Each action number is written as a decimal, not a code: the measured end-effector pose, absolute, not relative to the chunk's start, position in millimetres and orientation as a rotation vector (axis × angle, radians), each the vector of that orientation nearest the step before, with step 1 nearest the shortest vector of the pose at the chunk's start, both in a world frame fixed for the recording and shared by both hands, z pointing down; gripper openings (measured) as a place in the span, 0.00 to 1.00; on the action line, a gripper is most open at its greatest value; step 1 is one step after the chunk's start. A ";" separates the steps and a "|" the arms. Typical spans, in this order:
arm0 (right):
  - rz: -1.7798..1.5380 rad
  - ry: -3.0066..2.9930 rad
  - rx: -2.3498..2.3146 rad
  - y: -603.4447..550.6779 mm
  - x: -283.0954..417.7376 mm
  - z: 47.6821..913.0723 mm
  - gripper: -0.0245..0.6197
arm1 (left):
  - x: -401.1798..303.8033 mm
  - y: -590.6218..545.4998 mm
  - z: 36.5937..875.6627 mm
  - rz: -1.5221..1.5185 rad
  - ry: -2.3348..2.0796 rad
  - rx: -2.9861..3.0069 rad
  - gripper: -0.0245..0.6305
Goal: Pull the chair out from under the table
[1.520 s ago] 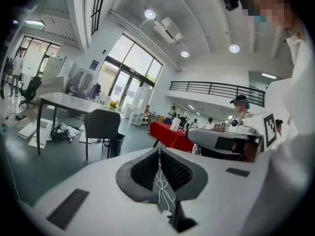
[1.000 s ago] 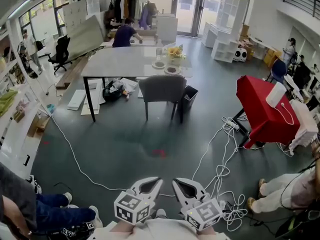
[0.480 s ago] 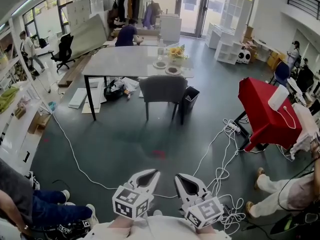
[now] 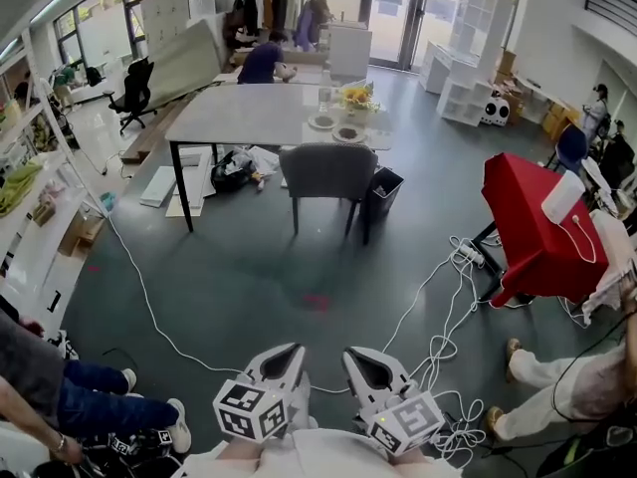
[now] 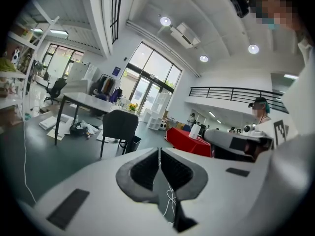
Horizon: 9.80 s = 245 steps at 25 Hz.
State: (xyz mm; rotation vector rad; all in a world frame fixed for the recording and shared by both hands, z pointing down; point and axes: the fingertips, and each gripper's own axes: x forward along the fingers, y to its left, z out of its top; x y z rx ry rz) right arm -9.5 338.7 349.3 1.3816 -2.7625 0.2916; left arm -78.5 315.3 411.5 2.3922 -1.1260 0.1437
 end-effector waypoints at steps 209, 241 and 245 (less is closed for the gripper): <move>-0.129 -1.949 0.371 -359.3 82.5 613.3 0.19 | 19.9 -365.6 632.0 1.926 -0.348 2.595 0.23; -0.043 -1.947 0.531 -102.6 10.5 588.4 0.19 | -51.4 -114.3 605.9 1.938 -0.179 2.747 0.22; -0.039 -1.940 0.542 -71.7 2.3 588.9 0.19 | -59.8 -83.2 606.6 1.931 -0.163 2.751 0.22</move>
